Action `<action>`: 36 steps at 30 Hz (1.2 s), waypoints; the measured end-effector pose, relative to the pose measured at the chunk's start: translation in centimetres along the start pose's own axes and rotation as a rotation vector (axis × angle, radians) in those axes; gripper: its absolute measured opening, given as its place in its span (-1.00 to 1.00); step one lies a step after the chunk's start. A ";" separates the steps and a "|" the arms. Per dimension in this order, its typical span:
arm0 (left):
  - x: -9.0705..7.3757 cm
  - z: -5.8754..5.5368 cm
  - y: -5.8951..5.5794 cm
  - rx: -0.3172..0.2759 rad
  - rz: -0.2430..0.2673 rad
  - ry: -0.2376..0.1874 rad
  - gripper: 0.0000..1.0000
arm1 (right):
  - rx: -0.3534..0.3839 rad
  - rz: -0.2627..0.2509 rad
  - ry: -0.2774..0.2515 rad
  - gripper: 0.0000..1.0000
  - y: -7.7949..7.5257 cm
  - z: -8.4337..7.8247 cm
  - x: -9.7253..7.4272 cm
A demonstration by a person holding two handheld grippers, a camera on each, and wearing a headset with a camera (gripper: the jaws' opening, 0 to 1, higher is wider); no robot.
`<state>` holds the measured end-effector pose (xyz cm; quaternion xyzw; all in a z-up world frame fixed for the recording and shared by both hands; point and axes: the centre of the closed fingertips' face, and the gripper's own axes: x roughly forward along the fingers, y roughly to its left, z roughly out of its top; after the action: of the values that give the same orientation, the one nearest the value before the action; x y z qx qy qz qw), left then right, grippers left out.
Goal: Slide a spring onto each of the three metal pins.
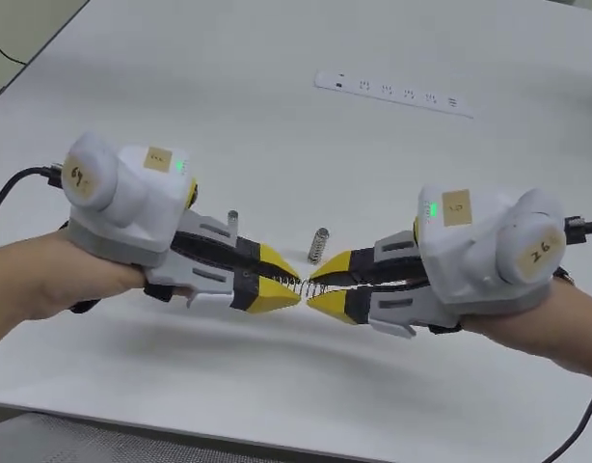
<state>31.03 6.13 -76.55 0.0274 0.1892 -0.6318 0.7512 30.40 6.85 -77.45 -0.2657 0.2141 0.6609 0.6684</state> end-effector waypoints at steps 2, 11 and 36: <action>0.1 0.1 0.0 0.000 -0.004 -0.002 -0.95 | 0.022 0.008 0.001 -0.78 0.2 -0.2 -0.1; 0.0 0.2 0.0 -0.002 -0.024 0.001 -0.95 | 0.049 0.010 0.002 -0.74 0.3 -0.8 -0.1; 0.1 -0.4 0.3 0.043 0.001 0.029 -0.95 | -0.013 0.020 0.009 -0.86 -0.3 1.8 -0.9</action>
<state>31.21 6.18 -76.97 0.0527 0.1863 -0.6349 0.7480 30.52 7.30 -75.42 -0.2708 0.2157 0.6678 0.6590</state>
